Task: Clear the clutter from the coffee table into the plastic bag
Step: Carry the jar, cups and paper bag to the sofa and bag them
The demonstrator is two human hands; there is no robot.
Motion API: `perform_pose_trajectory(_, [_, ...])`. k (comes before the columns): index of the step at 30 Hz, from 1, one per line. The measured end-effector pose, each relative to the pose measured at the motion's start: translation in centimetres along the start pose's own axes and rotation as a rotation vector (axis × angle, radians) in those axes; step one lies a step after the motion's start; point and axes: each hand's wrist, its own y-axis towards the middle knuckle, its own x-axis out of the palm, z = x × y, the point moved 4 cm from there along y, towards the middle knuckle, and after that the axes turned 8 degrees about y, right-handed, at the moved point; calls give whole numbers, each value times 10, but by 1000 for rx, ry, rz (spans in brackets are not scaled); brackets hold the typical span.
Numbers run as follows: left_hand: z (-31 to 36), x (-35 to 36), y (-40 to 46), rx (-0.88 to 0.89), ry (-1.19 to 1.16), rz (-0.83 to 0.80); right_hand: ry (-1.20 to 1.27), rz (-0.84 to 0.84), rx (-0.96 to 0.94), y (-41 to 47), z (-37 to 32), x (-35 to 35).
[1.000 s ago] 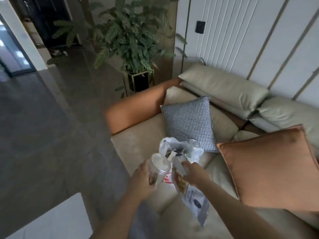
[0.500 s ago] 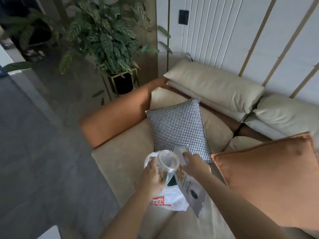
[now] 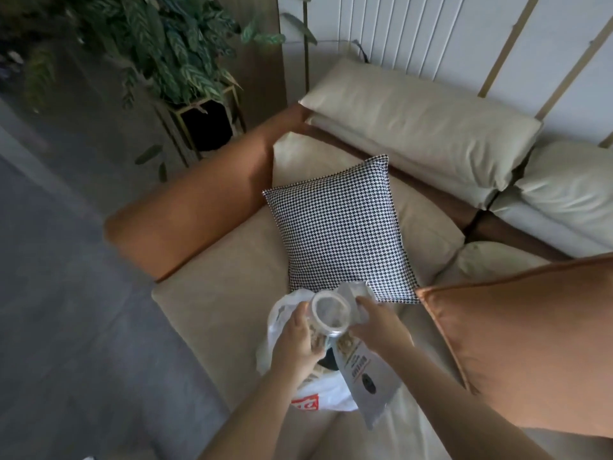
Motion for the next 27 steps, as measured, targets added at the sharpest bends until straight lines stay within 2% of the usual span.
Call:
perform_pose_trajectory(6, [-30, 10, 18, 66, 114, -84, 11, 20, 66, 24, -8, 12])
perform_pose_trajectory(19, [-73, 20, 39, 140, 494, -121, 69, 21, 176, 36, -17, 47])
perform_pose_trajectory(27, [-74, 35, 40, 40, 511, -266, 53, 38, 136, 39, -23, 69])
